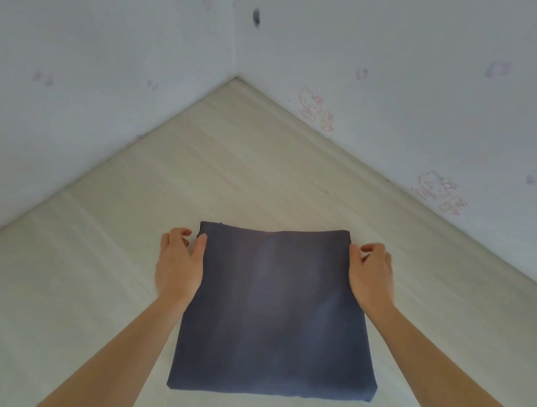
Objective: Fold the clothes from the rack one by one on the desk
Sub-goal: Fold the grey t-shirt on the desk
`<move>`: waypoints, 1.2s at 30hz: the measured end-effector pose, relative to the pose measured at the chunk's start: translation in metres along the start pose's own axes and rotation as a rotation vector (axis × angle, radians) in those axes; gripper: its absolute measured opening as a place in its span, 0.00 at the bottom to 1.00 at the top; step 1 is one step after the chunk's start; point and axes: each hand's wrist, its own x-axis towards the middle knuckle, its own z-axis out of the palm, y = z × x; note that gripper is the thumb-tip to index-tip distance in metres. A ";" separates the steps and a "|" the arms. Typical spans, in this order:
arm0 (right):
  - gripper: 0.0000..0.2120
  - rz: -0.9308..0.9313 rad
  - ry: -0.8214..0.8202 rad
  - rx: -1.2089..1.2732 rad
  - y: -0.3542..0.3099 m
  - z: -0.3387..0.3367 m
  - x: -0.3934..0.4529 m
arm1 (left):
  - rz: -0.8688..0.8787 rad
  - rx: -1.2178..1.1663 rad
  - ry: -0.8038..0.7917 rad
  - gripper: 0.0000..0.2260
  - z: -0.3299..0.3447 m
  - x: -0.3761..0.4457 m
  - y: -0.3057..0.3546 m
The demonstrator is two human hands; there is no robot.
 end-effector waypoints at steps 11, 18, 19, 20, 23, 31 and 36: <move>0.22 0.261 -0.337 0.315 0.003 -0.004 -0.052 | -0.268 -0.185 -0.311 0.11 -0.012 -0.054 -0.012; 0.21 0.216 -0.354 0.328 0.018 -0.006 -0.061 | -0.176 -0.381 -0.376 0.08 -0.012 -0.061 -0.013; 0.20 0.225 -0.354 0.374 0.024 -0.009 -0.064 | -0.168 -0.419 -0.394 0.09 -0.012 -0.066 -0.012; 0.18 0.236 -0.353 0.422 0.029 -0.013 -0.069 | -0.167 -0.459 -0.416 0.08 -0.012 -0.070 -0.012; 0.14 0.273 -0.317 0.536 0.052 -0.029 -0.086 | -0.156 -0.512 -0.483 0.07 -0.012 -0.088 -0.006; 0.10 0.387 -0.158 0.753 0.161 -0.088 -0.174 | -0.067 -0.537 -0.633 0.07 0.013 -0.189 0.008; 0.08 0.438 -0.025 0.829 0.263 -0.131 -0.261 | -0.046 -0.520 -0.763 0.06 0.039 -0.296 0.003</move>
